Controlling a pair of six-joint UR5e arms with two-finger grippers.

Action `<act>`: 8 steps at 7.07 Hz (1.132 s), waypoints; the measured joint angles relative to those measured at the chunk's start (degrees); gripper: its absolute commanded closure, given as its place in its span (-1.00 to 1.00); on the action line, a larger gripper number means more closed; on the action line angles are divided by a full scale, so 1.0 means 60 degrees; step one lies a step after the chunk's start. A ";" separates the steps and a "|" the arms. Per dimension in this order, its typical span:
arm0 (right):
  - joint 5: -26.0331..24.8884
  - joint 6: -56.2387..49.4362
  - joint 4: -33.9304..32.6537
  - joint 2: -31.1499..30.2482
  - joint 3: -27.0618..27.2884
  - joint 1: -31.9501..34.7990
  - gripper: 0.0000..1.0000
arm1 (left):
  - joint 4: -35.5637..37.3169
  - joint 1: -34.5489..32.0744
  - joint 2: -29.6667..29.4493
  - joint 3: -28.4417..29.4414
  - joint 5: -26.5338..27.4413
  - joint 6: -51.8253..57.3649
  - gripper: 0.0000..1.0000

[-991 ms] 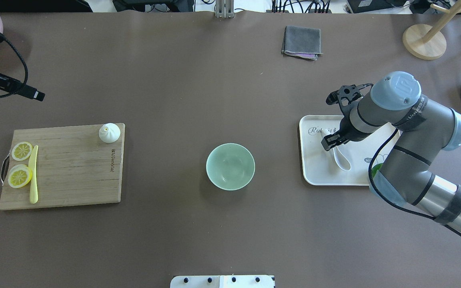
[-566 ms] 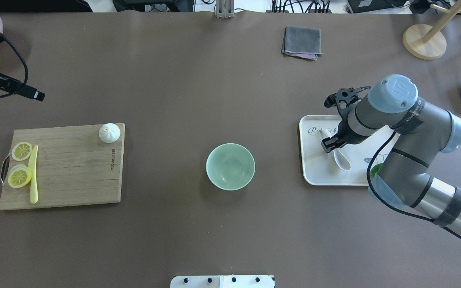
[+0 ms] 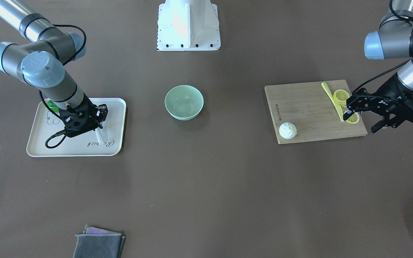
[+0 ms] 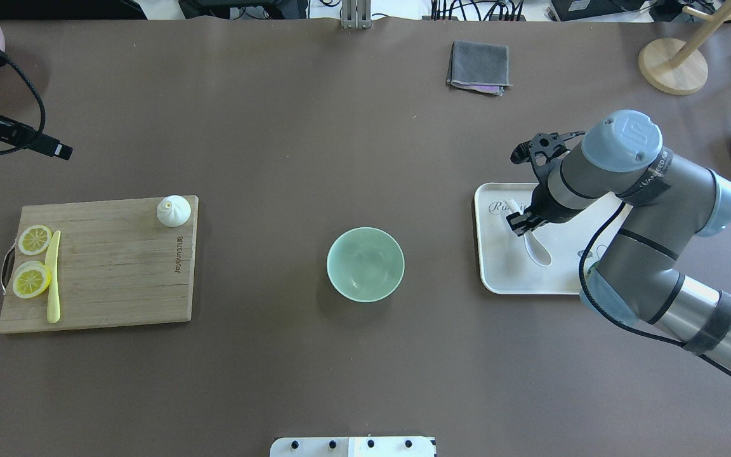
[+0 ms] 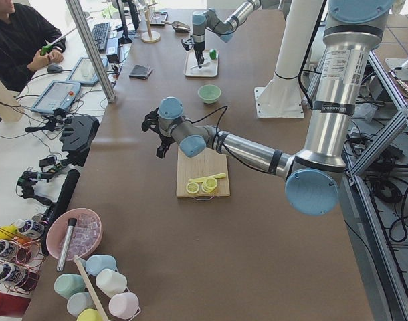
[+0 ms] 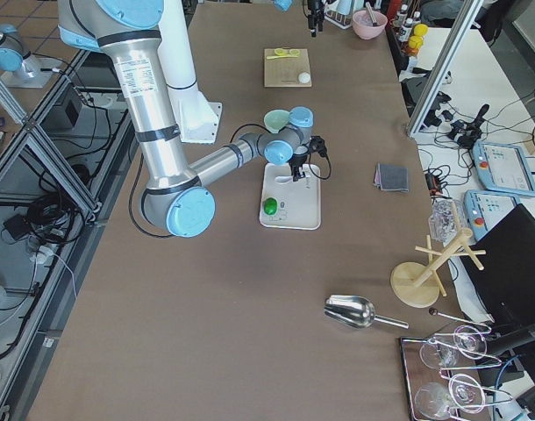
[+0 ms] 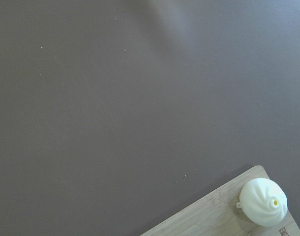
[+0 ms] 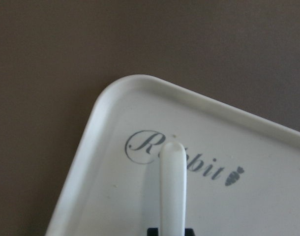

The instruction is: Put spoon and bun in bowl

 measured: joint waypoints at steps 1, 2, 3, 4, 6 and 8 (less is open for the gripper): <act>0.0240 0.0555 -0.0215 0.0308 0.0147 0.0154 1.00 | 0.0013 0.0162 -0.0055 0.0008 0.0127 -0.0168 -0.96; 0.0351 0.1310 -0.0392 0.0629 0.0303 0.0220 1.00 | -0.0054 0.0654 -0.0108 -0.0028 0.0604 -0.0717 -0.96; 0.0395 0.2024 -0.0470 0.0911 0.0410 0.0229 1.00 | -0.0336 0.1339 -0.0163 -0.0054 0.1288 -0.1530 -0.96; 0.0404 0.2691 -0.0497 0.1179 0.0465 0.0204 1.00 | -0.0771 0.2075 -0.0199 -0.0035 0.1973 -0.2396 -0.96; 0.0340 0.3693 -0.0509 0.1620 0.0496 0.0026 1.00 | -0.1170 0.3278 -0.0326 0.0028 0.3024 -0.3390 -0.95; 0.0093 0.4285 -0.0510 0.1922 0.0499 -0.0299 1.00 | -0.1230 0.4118 -0.0512 0.0175 0.3832 -0.3858 -0.82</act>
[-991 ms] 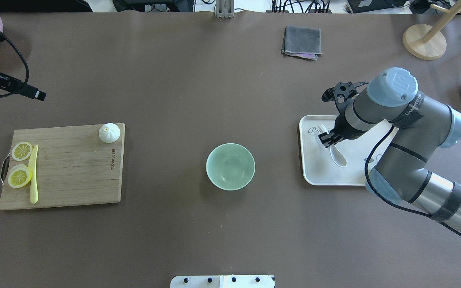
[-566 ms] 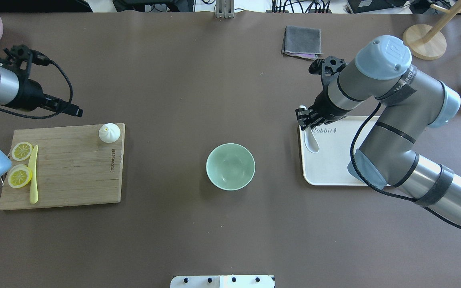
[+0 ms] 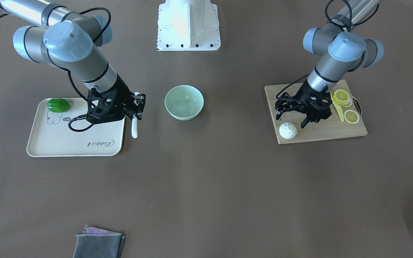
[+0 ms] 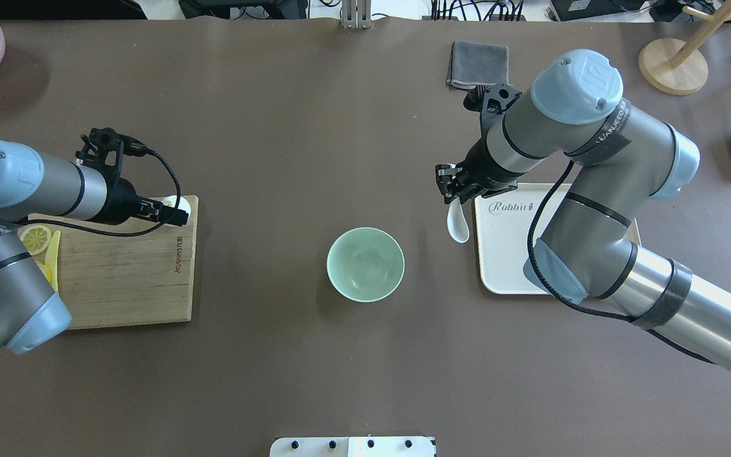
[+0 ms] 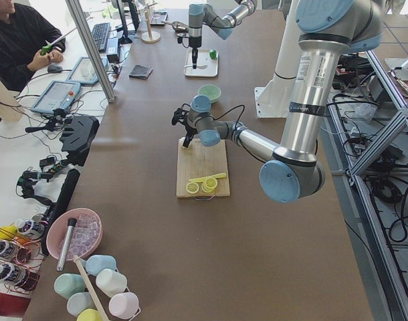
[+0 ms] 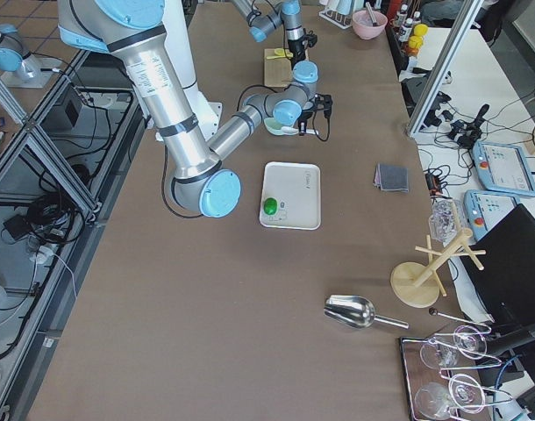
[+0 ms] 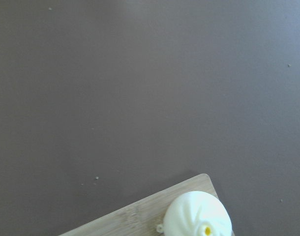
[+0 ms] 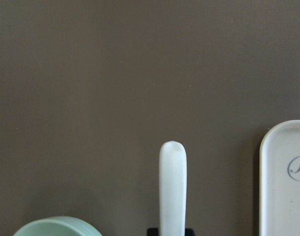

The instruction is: Put spoon and bun in bowl

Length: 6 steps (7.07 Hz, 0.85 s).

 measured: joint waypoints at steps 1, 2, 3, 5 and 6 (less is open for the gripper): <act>-0.0201 0.0286 0.0000 0.0172 0.0004 -0.0207 1.00 | -0.0011 0.0187 -0.0104 0.0120 0.0230 -0.0058 -0.42; -0.0369 0.0561 0.0000 0.0341 0.0009 -0.0406 1.00 | -0.0015 0.0251 -0.0151 0.0185 0.0305 -0.0054 0.07; -0.0559 0.0776 0.0000 0.0488 0.0012 -0.0617 1.00 | 0.0005 0.0260 -0.0155 0.0192 0.0311 -0.0043 0.36; -0.0902 0.0970 0.0000 0.0627 0.0014 -0.0931 1.00 | 0.0131 0.0100 -0.0154 0.0132 -0.0020 -0.0046 1.00; -0.1021 0.0992 0.0000 0.0646 0.0014 -0.1040 1.00 | 0.0149 -0.0093 -0.0125 0.0093 -0.0222 -0.0080 1.00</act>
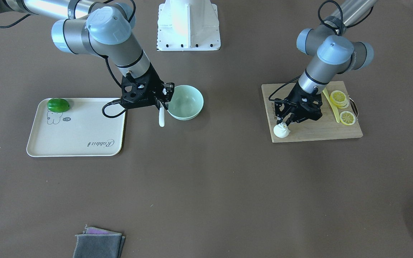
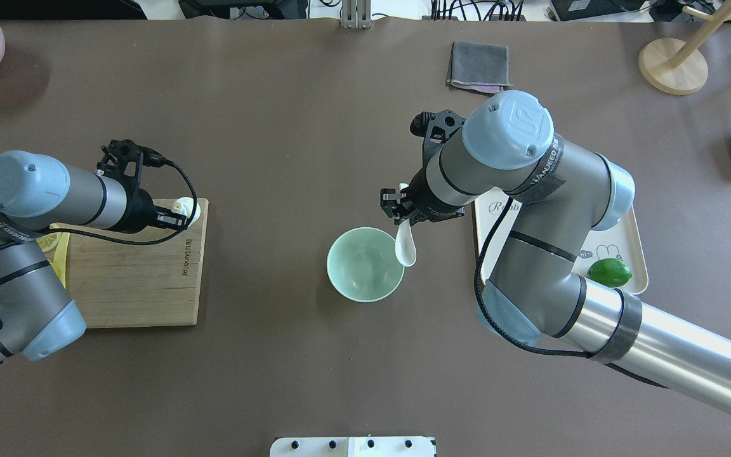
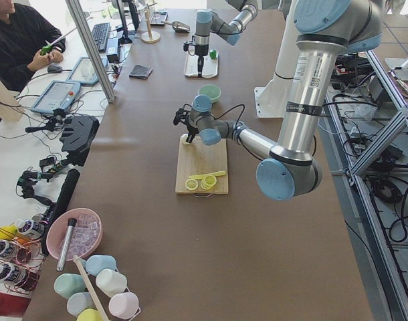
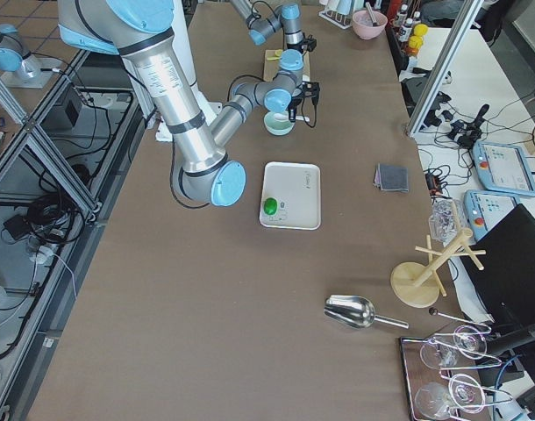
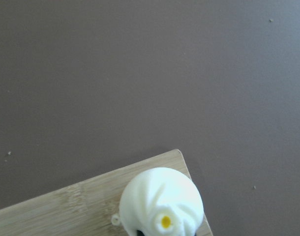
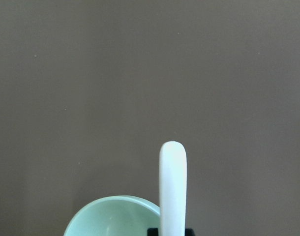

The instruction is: Put spoon and bun in bowl

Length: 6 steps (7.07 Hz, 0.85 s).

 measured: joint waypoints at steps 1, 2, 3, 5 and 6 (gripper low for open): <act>-0.0093 0.0006 0.0000 0.0011 0.0005 -0.0083 1.00 | 0.0014 -0.0203 0.0012 -0.0062 -0.0118 -0.0052 1.00; -0.0134 0.0022 0.0000 0.0015 0.0010 -0.0149 1.00 | 0.0039 -0.0484 -0.0014 -0.0152 -0.0341 -0.0100 1.00; -0.0170 0.0102 0.0003 0.0017 0.0013 -0.0246 1.00 | 0.0069 -0.0753 -0.0116 -0.0261 -0.0680 -0.0204 1.00; -0.0589 0.0323 0.0033 0.0064 0.0007 -0.0679 1.00 | 0.0108 -0.0945 -0.0607 -0.0432 -0.0992 -0.0895 1.00; -0.0756 0.0376 0.0037 0.0203 -0.0046 -0.0877 1.00 | 0.0141 -0.0953 -0.0824 -0.0499 -0.1025 -0.1261 1.00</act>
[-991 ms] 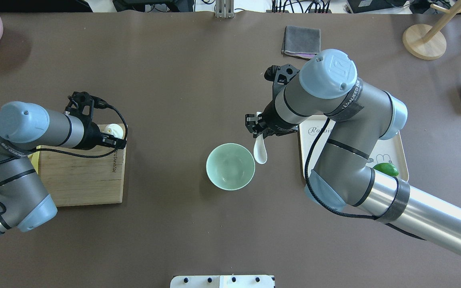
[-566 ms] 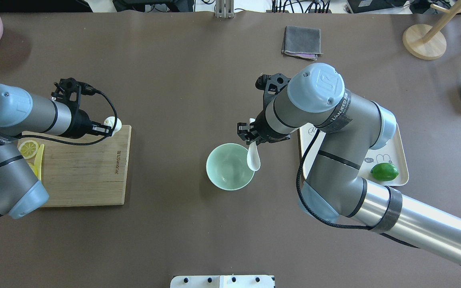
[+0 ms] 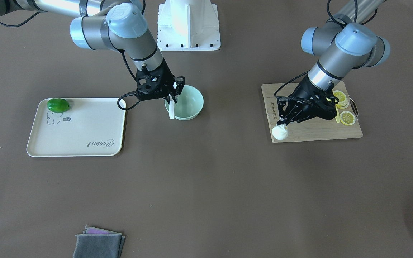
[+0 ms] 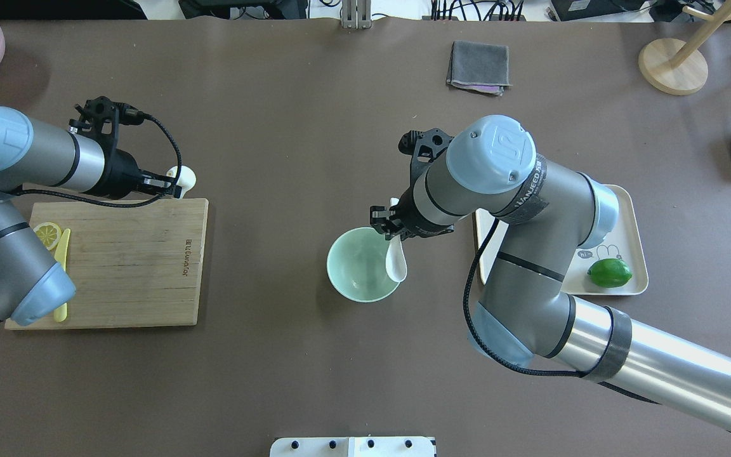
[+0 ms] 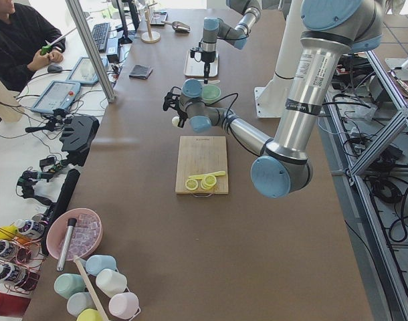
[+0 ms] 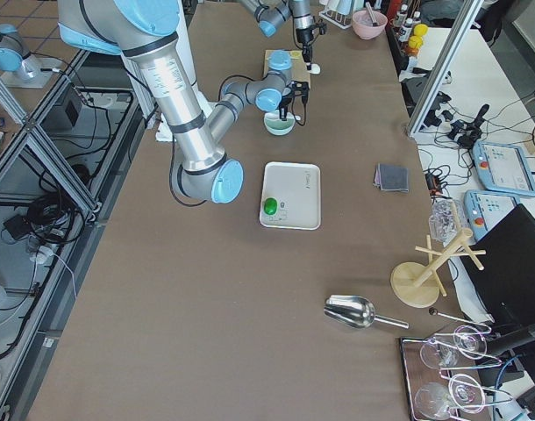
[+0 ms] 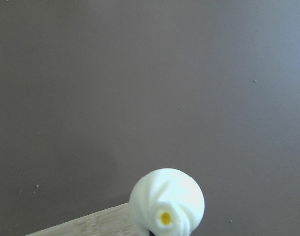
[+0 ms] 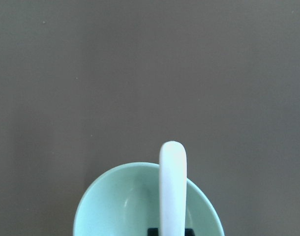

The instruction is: Put spoon and bun in bowl

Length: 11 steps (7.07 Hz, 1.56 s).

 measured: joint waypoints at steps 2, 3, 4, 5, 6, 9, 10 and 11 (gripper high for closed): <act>-0.0160 0.0005 0.0016 0.0275 -0.0237 -0.0216 1.00 | 0.0029 0.0020 -0.0263 -0.0017 0.0010 -0.0467 1.00; -0.0215 -0.0032 0.0050 0.0313 -0.0392 -0.0250 -0.33 | 0.0081 0.0041 -0.0456 0.0028 0.0022 -0.0733 1.00; -0.0245 -0.0064 0.0072 0.0319 -0.0495 -0.0258 -0.99 | 0.0203 0.0067 -0.0629 0.0054 0.0031 -0.0869 1.00; -0.0271 -0.0084 0.0082 0.0318 -0.0533 -0.0259 -1.00 | 0.0336 0.0095 -0.0770 0.0051 0.0042 -0.0923 1.00; -0.0283 -0.0099 0.0062 0.0316 -0.0467 -0.0221 -1.00 | 0.0395 0.0129 -0.0849 0.0022 0.0057 -0.1023 1.00; 0.0915 -0.0312 -0.0041 0.0116 -0.0117 0.0959 -1.00 | 0.0414 0.0936 -0.1170 -0.0162 0.0444 -0.1770 1.00; 0.1441 -0.0757 -0.0045 -0.0183 -0.0014 0.1565 -1.00 | 0.0415 0.1675 -0.1404 -0.0221 0.1020 -0.2150 1.00; 0.1869 -0.1341 -0.0041 -0.0568 0.0099 0.2138 -1.00 | 0.0424 0.2491 -0.1719 -0.0222 0.1707 -0.2596 1.00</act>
